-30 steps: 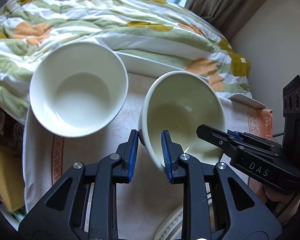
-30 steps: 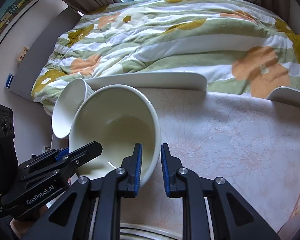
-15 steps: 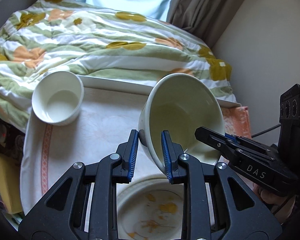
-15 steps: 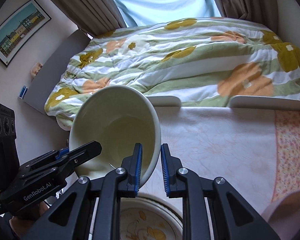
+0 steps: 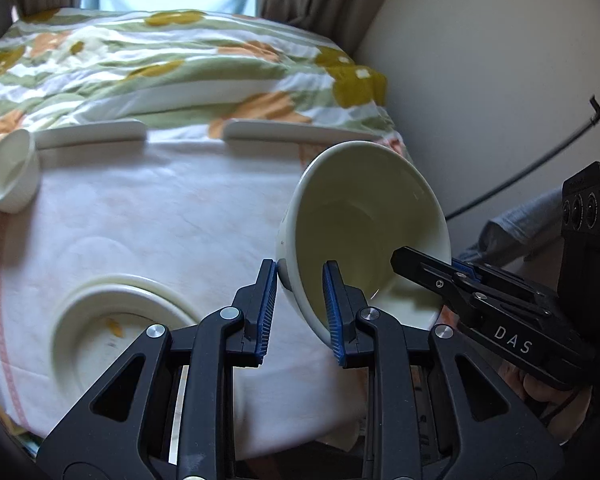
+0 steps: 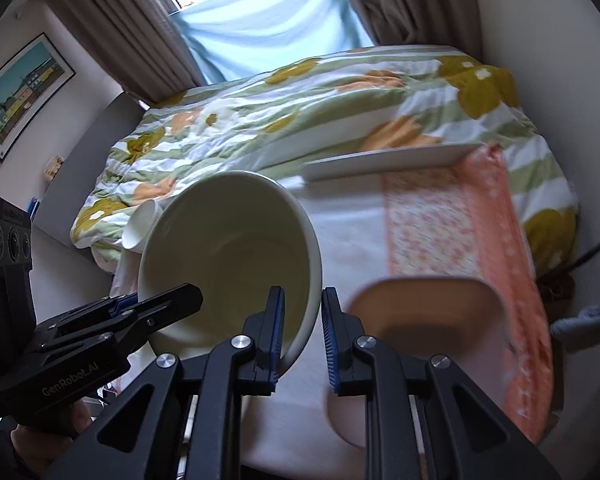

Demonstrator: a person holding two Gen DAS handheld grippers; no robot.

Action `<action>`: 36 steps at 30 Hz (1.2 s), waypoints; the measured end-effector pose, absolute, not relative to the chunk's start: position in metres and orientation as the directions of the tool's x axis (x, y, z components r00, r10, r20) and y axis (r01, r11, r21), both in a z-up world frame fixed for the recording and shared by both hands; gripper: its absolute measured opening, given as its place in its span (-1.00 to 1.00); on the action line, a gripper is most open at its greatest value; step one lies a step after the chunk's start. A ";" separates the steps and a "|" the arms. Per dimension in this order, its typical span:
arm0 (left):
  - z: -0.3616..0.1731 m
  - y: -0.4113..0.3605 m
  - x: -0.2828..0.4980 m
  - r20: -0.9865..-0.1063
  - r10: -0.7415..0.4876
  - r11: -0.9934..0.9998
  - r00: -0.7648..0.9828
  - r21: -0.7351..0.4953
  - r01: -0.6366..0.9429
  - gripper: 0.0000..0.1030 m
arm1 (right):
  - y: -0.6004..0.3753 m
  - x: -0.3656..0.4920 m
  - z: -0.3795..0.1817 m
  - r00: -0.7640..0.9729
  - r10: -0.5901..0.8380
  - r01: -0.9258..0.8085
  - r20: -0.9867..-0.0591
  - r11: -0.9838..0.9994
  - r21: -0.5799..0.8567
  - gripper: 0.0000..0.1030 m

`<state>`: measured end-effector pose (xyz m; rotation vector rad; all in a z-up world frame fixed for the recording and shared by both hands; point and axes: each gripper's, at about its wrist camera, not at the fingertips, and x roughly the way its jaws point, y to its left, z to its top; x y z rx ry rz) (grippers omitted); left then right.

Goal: Organize plates and bowls
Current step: 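Carry the cream bowl with both tools and lower it into the pink-beige dish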

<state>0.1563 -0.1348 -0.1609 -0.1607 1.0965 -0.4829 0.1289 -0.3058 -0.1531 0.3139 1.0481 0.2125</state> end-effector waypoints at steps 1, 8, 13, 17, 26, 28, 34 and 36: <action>-0.164 -0.142 0.153 -0.815 -0.456 0.882 0.357 -0.362 0.300 -0.59 | -0.312 0.125 -0.155 0.482 0.308 -0.013 -0.820 0.938 0.345 -0.67; -0.196 -0.197 0.135 -0.853 -0.446 0.874 0.272 -0.350 0.337 -0.59 | -0.354 0.108 -0.182 0.437 0.261 0.034 -0.861 0.952 0.306 -0.67; -0.217 -0.221 0.134 -0.889 -0.387 0.884 0.244 -0.282 0.374 -0.59 | -0.372 0.105 -0.207 0.402 0.259 0.046 -0.878 0.952 0.302 -0.67; -0.233 -0.233 0.138 -0.910 -0.355 0.881 0.216 -0.248 0.402 -0.59 | -0.382 0.105 -0.222 0.384 0.263 0.050 -0.885 0.951 0.304 -0.67; -0.245 -0.257 0.135 -0.942 -0.211 0.868 0.261 -0.057 0.493 -0.59 | -0.386 0.107 -0.233 0.367 0.246 0.049 -0.897 0.958 0.283 -0.67; -0.246 -0.257 0.136 -0.943 -0.207 0.866 0.261 -0.052 0.497 -0.59 | -0.387 0.108 -0.235 0.365 0.250 0.051 -0.897 0.956 0.288 -0.67; -0.244 -0.259 0.134 -0.940 -0.176 0.857 0.291 -0.001 0.515 -0.59 | -0.386 0.107 -0.232 0.371 0.244 0.048 -0.896 0.959 0.281 -0.67; -0.244 -0.262 0.130 -0.938 -0.156 0.847 0.311 0.035 0.531 -0.59 | -0.388 0.107 -0.232 0.373 0.248 0.050 -0.894 0.957 0.286 -0.67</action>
